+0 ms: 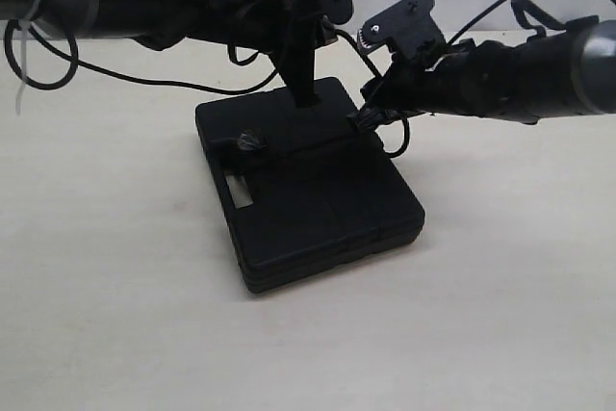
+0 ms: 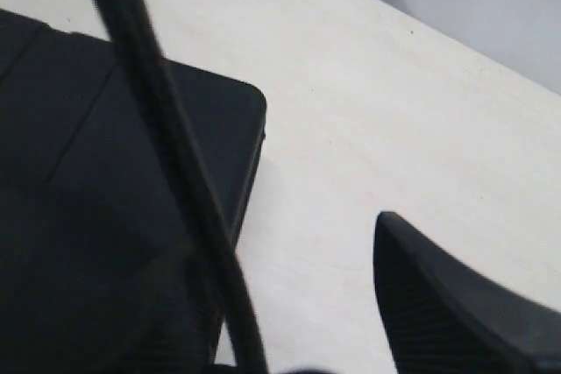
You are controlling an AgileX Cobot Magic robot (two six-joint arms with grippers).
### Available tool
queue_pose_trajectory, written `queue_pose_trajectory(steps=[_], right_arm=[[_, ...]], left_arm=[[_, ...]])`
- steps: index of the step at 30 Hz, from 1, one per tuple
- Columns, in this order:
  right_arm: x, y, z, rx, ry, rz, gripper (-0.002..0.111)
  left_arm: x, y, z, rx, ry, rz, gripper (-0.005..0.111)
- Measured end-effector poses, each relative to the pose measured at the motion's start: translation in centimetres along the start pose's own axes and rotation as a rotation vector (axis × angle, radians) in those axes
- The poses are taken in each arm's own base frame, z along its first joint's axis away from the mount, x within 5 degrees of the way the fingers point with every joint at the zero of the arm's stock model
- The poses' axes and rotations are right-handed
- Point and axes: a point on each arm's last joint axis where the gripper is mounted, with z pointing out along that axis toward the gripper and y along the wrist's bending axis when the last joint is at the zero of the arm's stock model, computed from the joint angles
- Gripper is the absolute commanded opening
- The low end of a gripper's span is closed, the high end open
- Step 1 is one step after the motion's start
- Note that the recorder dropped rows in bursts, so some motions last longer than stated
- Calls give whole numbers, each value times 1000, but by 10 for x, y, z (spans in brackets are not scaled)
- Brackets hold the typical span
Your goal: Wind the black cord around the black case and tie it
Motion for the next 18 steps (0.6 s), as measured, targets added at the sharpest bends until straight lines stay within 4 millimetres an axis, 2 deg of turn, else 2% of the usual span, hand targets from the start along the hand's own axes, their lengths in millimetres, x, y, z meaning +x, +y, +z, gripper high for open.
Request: queue_pose_trajectory(steps=[5, 9, 13, 18], right_arm=[[19, -2, 16, -3, 59, -41, 51], [22, -2, 18, -6, 69, -59, 51], [15, -4, 12, 0, 50, -61, 51], [-6, -11, -10, 18, -14, -54, 51]], left_arm=[[-7, 3, -9, 8, -21, 4, 0], [-8, 3, -10, 21, -24, 4, 0], [-8, 3, -10, 21, -24, 4, 0], [-8, 2, -10, 25, -25, 4, 0]])
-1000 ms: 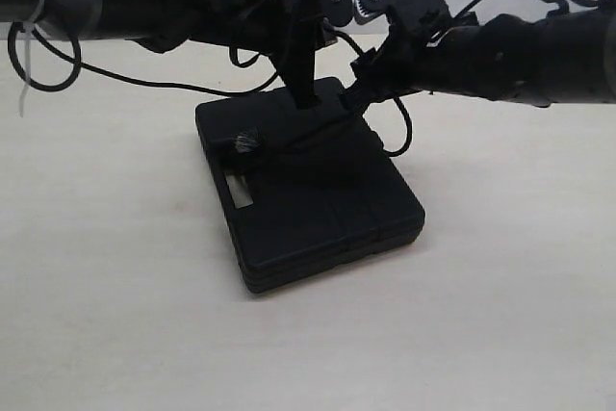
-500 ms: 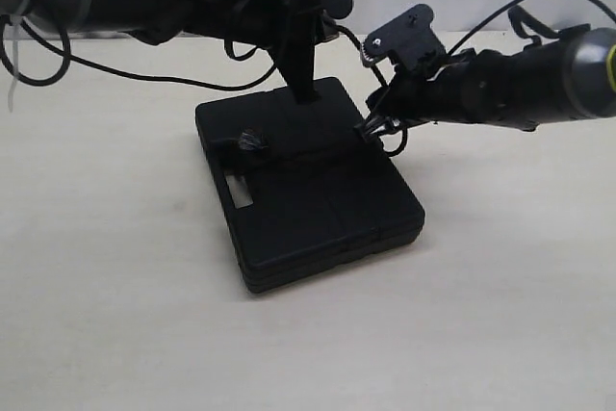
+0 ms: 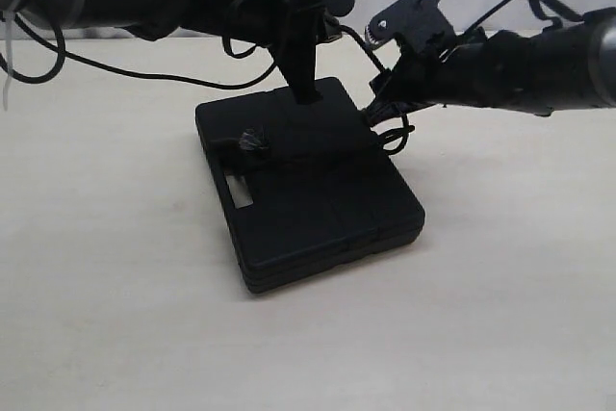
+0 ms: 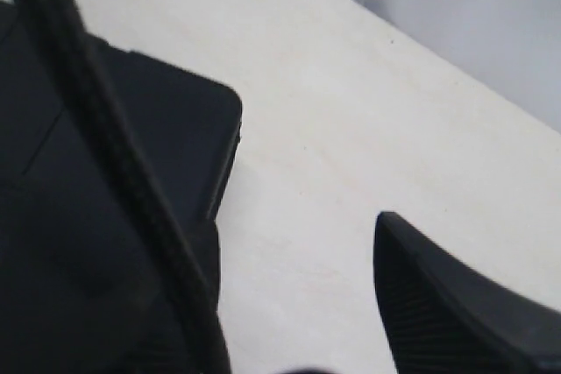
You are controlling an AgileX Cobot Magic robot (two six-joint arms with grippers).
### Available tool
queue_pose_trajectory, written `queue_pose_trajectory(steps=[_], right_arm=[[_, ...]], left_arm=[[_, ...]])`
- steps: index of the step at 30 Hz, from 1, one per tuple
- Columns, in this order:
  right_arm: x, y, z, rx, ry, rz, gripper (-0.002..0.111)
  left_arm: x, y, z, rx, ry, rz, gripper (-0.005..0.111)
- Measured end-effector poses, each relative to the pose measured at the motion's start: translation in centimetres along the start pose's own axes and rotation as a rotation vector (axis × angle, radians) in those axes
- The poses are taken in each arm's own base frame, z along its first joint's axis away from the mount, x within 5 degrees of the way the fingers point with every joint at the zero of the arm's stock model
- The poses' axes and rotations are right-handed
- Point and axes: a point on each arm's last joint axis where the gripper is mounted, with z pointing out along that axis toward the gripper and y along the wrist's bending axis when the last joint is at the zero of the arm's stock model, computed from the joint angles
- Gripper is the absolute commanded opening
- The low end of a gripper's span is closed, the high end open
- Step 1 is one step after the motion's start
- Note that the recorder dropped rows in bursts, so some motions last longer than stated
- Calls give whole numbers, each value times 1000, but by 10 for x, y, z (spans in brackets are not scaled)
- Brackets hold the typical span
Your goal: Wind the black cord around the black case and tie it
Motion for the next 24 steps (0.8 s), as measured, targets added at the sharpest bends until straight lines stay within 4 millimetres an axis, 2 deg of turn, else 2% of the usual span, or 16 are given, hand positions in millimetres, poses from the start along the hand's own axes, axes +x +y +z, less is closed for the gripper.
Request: queue_pose_trajectory(steps=[5, 8, 12, 13, 16, 19, 24], right_arm=[[-17, -6, -21, 8, -49, 40, 49], [-19, -7, -25, 3, -50, 48, 37], [-18, -6, -25, -9, -37, 50, 8], [-18, -6, -25, -10, -35, 50, 4], [-18, -5, -25, -15, -30, 37, 4], [-17, -4, -25, -22, -21, 33, 4], [-17, -4, -25, -22, -21, 53, 4]], left_arm=[[0, -1, 0, 8, -1, 0, 0], [0, -1, 0, 16, -2, 0, 0], [0, -2, 0, 18, -2, 0, 0], [0, -2, 0, 18, -2, 0, 0], [0, -2, 0, 18, -2, 0, 0], [0, -1, 0, 16, -2, -1, 12], [0, -1, 0, 16, -2, -1, 56]])
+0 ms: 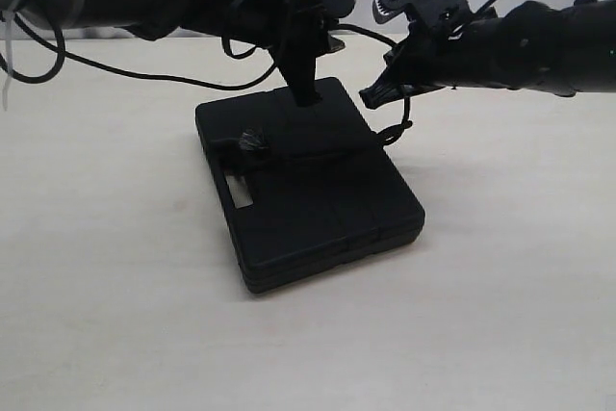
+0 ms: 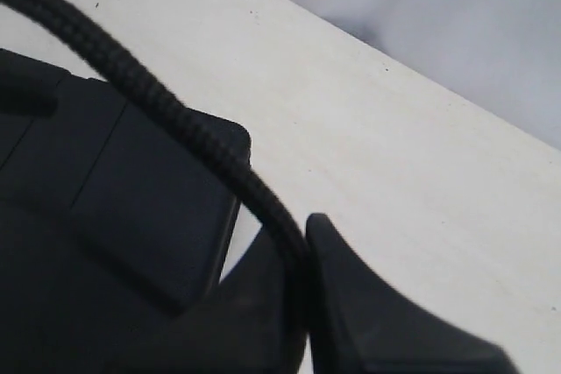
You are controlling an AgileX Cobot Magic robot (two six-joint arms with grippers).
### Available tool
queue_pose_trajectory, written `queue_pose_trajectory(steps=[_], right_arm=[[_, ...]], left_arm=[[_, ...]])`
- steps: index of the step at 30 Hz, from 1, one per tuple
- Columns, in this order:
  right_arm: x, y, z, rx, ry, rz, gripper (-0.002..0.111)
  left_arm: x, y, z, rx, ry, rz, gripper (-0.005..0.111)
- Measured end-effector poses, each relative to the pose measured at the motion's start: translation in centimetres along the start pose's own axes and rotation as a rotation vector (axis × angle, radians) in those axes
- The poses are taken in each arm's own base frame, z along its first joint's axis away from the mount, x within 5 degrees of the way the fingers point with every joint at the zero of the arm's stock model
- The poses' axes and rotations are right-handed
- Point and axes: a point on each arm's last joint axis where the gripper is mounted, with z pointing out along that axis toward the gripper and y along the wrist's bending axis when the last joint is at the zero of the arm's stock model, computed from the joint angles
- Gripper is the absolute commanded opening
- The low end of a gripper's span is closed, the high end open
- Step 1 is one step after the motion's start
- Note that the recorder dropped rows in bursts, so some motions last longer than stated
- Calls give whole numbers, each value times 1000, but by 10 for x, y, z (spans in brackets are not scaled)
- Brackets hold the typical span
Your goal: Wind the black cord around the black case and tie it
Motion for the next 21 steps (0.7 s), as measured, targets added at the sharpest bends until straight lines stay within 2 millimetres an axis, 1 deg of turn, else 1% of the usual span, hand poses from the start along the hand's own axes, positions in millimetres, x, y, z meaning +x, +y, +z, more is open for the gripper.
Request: queue_pose_trajectory(steps=[2, 4, 7, 10, 14, 16, 18, 19, 20, 21], right_arm=[[0, 0, 0, 4, -5, 13, 4], [0, -2, 0, 9, -6, 28, 4], [2, -11, 0, 31, -6, 81, 4], [7, -26, -1, 65, -2, 169, 4], [18, -44, -2, 122, 2, 309, 4], [24, -53, -3, 145, 6, 388, 4], [26, -54, -2, 151, 7, 436, 4], [27, -54, 0, 154, 8, 448, 4], [28, -54, 2, 159, 7, 469, 4], [29, -54, 3, 161, 7, 474, 4]], left_arm=[[0, 0, 0, -2, 0, 0, 67], [-1, 0, -1, 2, -2, 0, 70], [-6, 0, -7, 31, -20, 4, 70], [-14, 0, -18, 73, -46, -3, 70], [-22, -4, -30, 154, -74, -23, 70], [-23, -13, -31, 250, -83, -26, 70], [-21, -21, -30, 335, -84, -26, 70], [-20, -24, -28, 358, -81, -28, 70], [-15, -29, -22, 387, -73, -22, 69], [-11, -32, -17, 399, -67, -9, 64]])
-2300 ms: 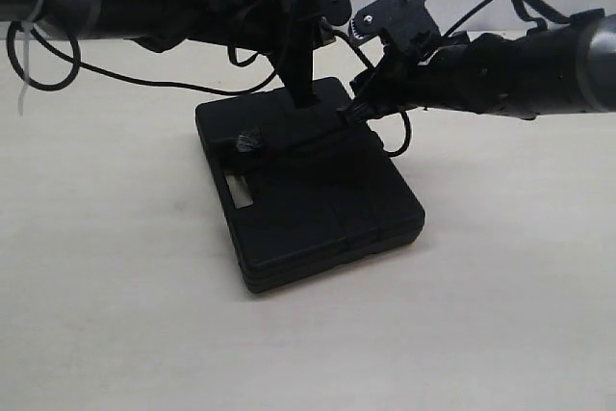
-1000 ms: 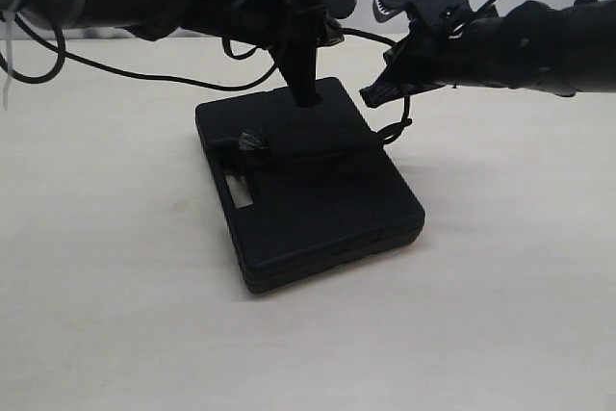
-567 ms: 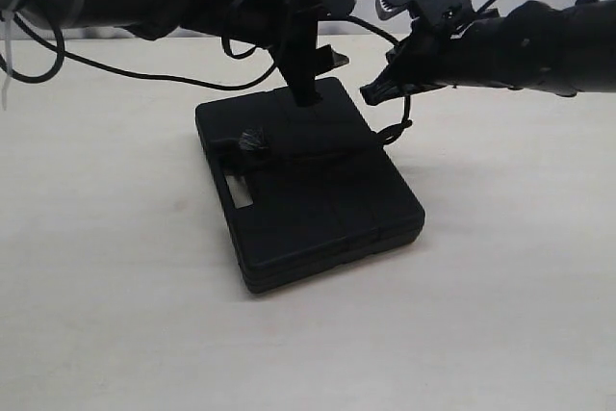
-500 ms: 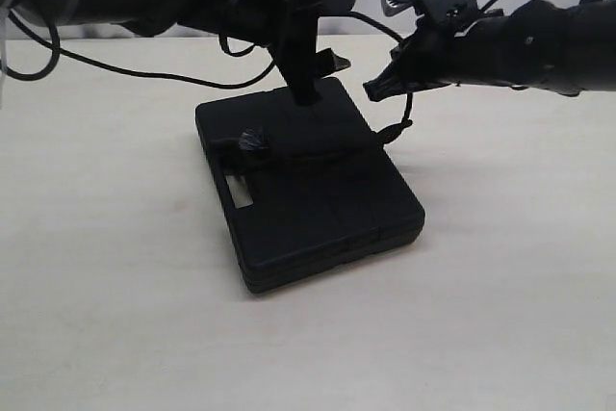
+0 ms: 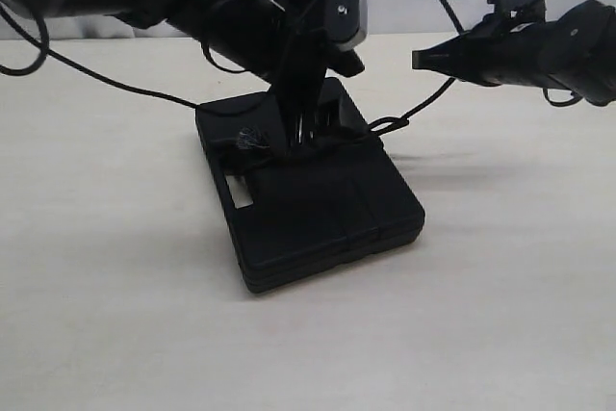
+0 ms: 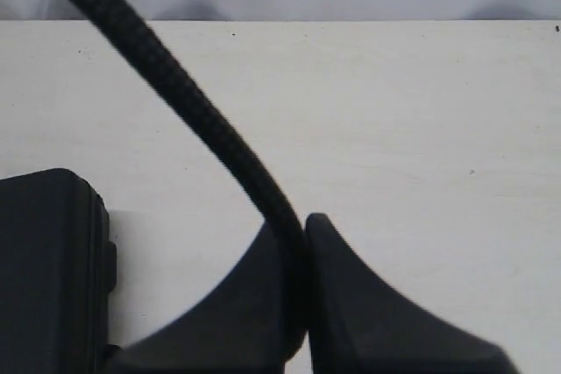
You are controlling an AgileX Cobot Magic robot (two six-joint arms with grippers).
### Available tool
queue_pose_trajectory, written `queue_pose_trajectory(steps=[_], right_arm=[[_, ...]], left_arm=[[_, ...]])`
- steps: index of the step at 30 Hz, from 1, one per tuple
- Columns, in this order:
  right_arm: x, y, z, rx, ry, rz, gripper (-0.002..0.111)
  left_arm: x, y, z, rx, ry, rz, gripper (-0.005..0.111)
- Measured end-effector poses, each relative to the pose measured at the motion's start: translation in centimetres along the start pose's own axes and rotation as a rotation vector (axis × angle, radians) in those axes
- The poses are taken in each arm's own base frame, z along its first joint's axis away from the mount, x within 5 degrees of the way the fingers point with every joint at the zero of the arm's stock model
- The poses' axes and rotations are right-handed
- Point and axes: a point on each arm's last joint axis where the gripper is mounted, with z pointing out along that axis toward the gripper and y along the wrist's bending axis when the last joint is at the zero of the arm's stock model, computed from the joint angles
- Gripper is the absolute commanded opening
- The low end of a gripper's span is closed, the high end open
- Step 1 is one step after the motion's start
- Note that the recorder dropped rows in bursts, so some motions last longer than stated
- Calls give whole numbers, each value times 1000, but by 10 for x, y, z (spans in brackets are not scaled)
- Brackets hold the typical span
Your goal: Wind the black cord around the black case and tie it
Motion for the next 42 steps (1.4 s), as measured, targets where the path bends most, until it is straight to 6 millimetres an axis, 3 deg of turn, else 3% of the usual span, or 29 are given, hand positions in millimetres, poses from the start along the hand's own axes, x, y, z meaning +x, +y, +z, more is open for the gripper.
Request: queue_pose_trajectory(steps=[4, 8, 20, 23, 27, 29, 34, 35, 38, 42], right_arm=[[-3, -1, -3, 3, -13, 26, 4], [-17, 1, -22, -22, -41, 25, 4], [-22, 3, -47, -36, -73, 24, 4], [-25, 6, -52, -52, -75, 21, 4], [-26, 6, -54, -52, -80, 12, 4], [-26, 6, -54, -52, -80, 8, 4], [-26, 6, -54, -51, -80, 1, 4], [-26, 6, -54, -51, -80, -1, 4], [-26, 6, -54, -51, -80, -3, 4], [-25, 5, -52, -44, -82, -17, 4]], left_arm=[[29, -7, 37, 77, 55, 45, 35], [40, -3, 48, 25, 99, 65, 0], [45, -2, 47, 23, 147, 139, 0], [43, -3, 47, 32, 130, 116, 10], [42, -3, 48, 32, 115, 91, 32], [39, -3, 48, 23, 78, 38, 35], [45, -3, 66, -24, 70, -4, 35], [48, -4, 70, -29, 79, -1, 31], [53, -3, 76, -52, 97, 19, 0], [58, -2, 75, -66, 158, 101, 0]])
